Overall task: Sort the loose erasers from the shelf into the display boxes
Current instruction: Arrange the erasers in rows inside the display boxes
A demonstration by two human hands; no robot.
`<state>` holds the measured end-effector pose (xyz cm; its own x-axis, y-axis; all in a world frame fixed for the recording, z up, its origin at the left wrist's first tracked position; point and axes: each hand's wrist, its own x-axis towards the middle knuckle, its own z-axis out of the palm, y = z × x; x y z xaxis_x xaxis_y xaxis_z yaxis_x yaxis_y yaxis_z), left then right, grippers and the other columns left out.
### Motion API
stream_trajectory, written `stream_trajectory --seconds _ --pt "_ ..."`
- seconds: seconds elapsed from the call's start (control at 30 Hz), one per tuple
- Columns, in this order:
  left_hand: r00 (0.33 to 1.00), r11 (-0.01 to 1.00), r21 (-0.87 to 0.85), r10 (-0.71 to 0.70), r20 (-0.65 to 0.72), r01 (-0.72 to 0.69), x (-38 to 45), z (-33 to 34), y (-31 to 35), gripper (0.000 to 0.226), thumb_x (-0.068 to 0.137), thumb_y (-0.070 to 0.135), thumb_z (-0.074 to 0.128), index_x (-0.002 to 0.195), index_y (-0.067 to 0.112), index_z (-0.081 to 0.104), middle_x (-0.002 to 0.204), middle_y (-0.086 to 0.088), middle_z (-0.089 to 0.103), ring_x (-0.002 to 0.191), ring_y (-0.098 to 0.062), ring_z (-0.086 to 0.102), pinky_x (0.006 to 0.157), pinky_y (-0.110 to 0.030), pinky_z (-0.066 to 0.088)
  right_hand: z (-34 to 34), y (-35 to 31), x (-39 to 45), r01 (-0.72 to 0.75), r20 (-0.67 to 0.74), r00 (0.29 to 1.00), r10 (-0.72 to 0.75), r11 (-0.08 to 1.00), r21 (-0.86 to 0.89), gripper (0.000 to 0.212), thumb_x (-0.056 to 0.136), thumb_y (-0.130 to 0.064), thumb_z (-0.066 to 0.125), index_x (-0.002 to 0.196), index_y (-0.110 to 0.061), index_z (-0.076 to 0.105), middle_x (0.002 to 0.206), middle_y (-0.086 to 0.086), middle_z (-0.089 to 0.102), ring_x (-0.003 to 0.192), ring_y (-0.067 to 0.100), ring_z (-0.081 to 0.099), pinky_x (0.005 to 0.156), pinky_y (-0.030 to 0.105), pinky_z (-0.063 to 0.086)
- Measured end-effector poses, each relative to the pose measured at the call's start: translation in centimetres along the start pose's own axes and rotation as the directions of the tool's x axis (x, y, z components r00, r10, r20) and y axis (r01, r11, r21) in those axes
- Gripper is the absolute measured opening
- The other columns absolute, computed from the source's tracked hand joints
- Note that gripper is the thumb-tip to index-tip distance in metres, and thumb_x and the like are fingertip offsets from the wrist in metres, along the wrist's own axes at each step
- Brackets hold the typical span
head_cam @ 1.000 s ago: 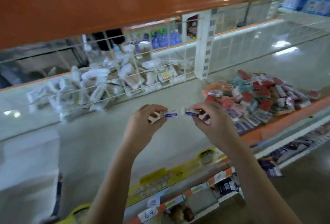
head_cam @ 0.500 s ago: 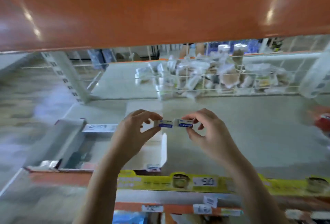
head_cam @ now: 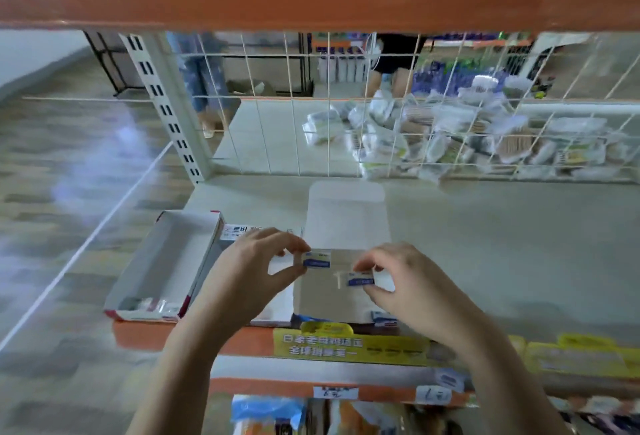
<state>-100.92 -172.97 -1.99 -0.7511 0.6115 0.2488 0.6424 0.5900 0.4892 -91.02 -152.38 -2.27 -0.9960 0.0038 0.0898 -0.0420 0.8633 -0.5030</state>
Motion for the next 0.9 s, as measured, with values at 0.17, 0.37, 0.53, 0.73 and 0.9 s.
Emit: stream_trajectory --seconds 0.17,0.37,0.53,0.73,0.9 --pt "0.997 0.999 -0.016 0.033 0.074 -0.032 0.0 0.0 -1.3 0.018 0.079 0.031 0.071 0.097 0.034 0.069 0.087 0.024 0.057 0.081 0.008 0.048 0.066 -0.007 0.036 0.8 -0.9 0.0 -0.162 0.241 0.955 0.170 0.985 -0.054 0.020 0.087 -0.020 0.057 0.104 -0.030 0.060 0.103 -0.014 0.054 0.098 0.007 0.053 0.086 0.026 0.046" --pt "0.988 0.997 -0.022 0.074 0.133 -0.071 0.3 0.0 -2.0 0.018 0.079 0.031 0.071 0.096 0.035 0.068 0.087 0.024 0.057 0.083 -0.001 0.050 0.068 -0.009 0.037 1.0 -1.0 1.3 -0.237 0.402 0.883 0.243 0.969 -0.066 0.022 0.087 -0.018 0.060 0.107 -0.029 0.061 0.109 -0.010 0.060 0.095 0.009 0.058 0.081 0.026 0.050" --pt "0.986 0.994 -0.030 0.107 0.132 -0.103 0.6 -0.1 -2.0 0.018 0.078 0.030 0.071 0.095 0.035 0.068 0.085 0.024 0.057 0.082 -0.001 0.051 0.068 -0.008 0.036 0.9 -1.0 2.2 -0.270 0.489 0.833 0.259 0.962 -0.050 0.021 0.088 -0.023 0.063 0.109 -0.026 0.061 0.108 -0.009 0.062 0.092 0.010 0.060 0.079 0.026 0.051" --pt "0.984 0.993 -0.032 0.115 0.134 -0.112 0.4 -0.3 -2.0 0.018 0.078 0.030 0.072 0.094 0.036 0.068 0.080 0.030 0.050 0.078 0.008 0.047 0.065 -0.007 0.034 0.5 -1.3 2.8 -0.260 0.567 0.783 0.255 0.963 -0.074 0.024 0.088 -0.023 0.062 0.112 -0.022 0.062 0.109 -0.007 0.062 0.095 0.012 0.059 0.085 0.029 0.051" --pt "0.982 0.993 -0.030 0.114 0.152 -0.111 0.3 -0.2 -1.9 0.019 0.078 0.029 0.071 0.097 0.033 0.069 0.083 0.026 0.053 0.080 0.000 0.050 0.067 -0.010 0.037 0.5 -1.0 3.0 -0.280 0.584 0.771 0.255 0.959 -0.049 0.019 0.090 -0.025 0.060 0.108 -0.024 0.064 0.091 -0.016 0.059 0.086 0.007 0.059 0.079 0.025 0.051"
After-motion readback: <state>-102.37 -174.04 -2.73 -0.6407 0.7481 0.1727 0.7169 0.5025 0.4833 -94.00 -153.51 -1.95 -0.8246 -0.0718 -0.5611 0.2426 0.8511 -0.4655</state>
